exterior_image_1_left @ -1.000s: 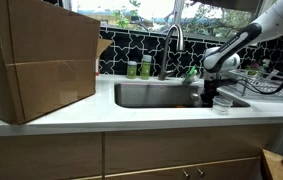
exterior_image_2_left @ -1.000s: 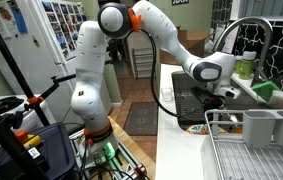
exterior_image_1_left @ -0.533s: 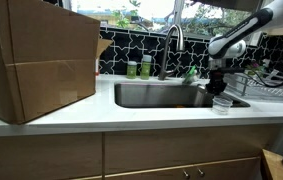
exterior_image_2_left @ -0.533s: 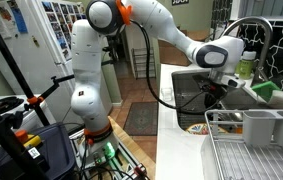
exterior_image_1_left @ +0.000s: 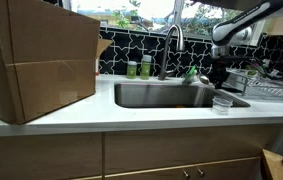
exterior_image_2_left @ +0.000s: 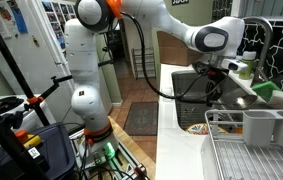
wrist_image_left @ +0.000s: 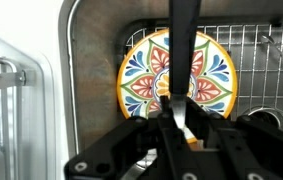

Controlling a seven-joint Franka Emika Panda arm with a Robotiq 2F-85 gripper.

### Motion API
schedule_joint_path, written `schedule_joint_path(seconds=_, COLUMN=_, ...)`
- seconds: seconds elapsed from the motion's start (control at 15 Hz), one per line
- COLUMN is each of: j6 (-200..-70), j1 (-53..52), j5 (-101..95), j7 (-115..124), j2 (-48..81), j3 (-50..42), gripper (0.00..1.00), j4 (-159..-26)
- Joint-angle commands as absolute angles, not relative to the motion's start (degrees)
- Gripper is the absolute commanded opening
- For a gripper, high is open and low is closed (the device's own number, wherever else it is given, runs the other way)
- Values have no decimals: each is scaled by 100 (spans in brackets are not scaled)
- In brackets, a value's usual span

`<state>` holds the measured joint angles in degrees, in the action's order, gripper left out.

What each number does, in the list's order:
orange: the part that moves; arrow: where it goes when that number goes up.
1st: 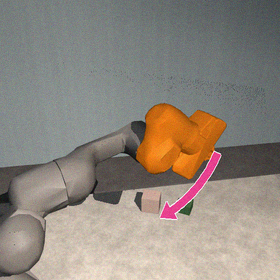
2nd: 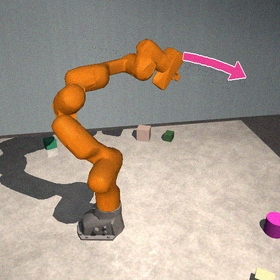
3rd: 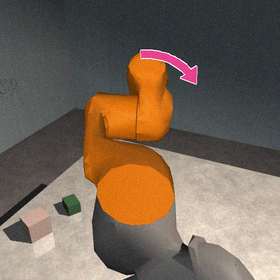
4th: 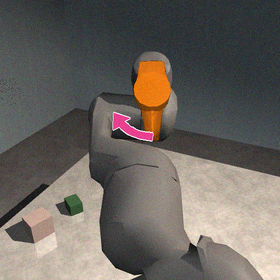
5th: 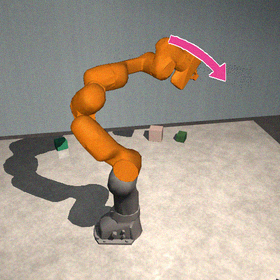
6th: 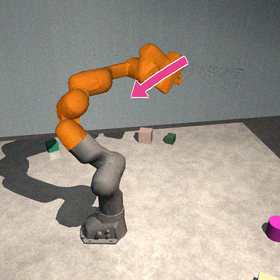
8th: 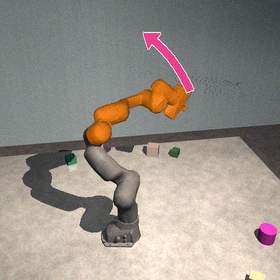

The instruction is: Put the spoon on the drying rack

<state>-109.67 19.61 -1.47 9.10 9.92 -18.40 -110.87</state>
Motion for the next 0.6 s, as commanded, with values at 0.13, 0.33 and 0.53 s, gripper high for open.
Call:
schedule_joint_path(seconds=0.13, j6=-10952, j1=1929, j5=-150, j7=925, j2=1003, j3=-1856, gripper=19, j4=-11077)
schedule_joint_path(seconds=0.33, j6=-10952, j1=1929, j5=-154, j7=931, j2=1003, j3=-1856, gripper=19, j4=-11077)
schedule_joint_path(seconds=0.53, j6=-11056, j1=1914, j5=-259, j7=1293, j2=616, j3=-1926, gripper=5, j4=-11155)
